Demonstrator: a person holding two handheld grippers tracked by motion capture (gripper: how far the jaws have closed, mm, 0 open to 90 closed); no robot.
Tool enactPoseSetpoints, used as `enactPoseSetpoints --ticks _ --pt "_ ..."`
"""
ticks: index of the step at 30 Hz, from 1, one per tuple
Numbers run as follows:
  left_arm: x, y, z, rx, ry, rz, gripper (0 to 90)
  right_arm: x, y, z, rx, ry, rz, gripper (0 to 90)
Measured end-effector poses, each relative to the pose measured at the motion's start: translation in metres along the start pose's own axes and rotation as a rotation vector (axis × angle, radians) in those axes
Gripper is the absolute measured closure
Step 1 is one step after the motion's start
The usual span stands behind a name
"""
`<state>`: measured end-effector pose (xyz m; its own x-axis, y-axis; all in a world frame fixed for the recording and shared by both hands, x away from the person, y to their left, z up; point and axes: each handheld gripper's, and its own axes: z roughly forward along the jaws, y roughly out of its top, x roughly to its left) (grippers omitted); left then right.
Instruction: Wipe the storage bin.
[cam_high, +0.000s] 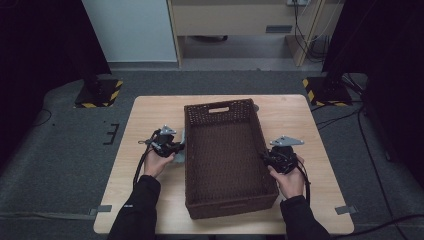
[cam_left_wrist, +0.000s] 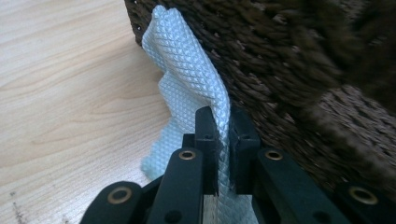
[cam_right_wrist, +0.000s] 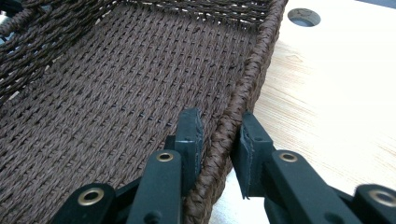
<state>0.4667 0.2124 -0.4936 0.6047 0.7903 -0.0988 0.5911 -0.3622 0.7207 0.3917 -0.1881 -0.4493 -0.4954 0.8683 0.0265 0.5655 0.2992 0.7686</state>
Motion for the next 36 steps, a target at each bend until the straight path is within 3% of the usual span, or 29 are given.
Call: enactPoseSetpoints --ticks 4,8,10,15,19,21,23,28,31,33,36 --pt "0.002 0.015 -0.02 -0.055 0.0 0.008 83.7 0.0 0.0 0.0 0.0 0.002 0.009 73.4" --pt "-0.004 0.033 -0.045 -0.118 -0.002 0.055 83.7 -0.002 -0.001 0.0 -0.006 0.01 0.011 72.9" --pt "-0.007 0.035 -0.05 -0.124 0.0 0.069 83.7 -0.002 -0.001 0.0 -0.007 0.013 0.012 72.8" --pt "-0.011 0.018 -0.038 -0.075 -0.003 0.06 83.7 -0.002 -0.001 0.0 -0.005 0.016 0.02 72.5" --pt "-0.012 -0.008 -0.014 0.005 -0.019 0.04 83.7 -0.002 -0.001 0.0 -0.006 0.015 0.019 72.5" --pt "-0.011 -0.012 -0.009 0.043 -0.01 0.041 83.7 -0.002 -0.001 0.0 -0.005 0.016 0.021 72.6" --pt "-0.01 -0.01 -0.012 0.012 -0.032 0.02 83.7 -0.001 -0.001 0.0 -0.006 0.014 0.022 72.6" --pt "-0.011 0.002 -0.035 -0.082 -0.034 0.013 83.7 -0.001 -0.001 0.0 -0.006 0.015 0.025 72.6" --pt "-0.016 0.01 -0.05 -0.116 -0.041 0.047 83.7 -0.002 -0.001 0.001 -0.007 0.014 0.023 72.6" --pt "-0.019 0.012 -0.057 -0.13 -0.049 0.056 83.7 -0.002 -0.001 0.001 -0.008 0.014 0.024 72.6" --pt "-0.021 0.008 -0.058 -0.108 -0.049 0.065 83.7 -0.002 -0.001 0.001 -0.008 0.013 0.024 72.7"
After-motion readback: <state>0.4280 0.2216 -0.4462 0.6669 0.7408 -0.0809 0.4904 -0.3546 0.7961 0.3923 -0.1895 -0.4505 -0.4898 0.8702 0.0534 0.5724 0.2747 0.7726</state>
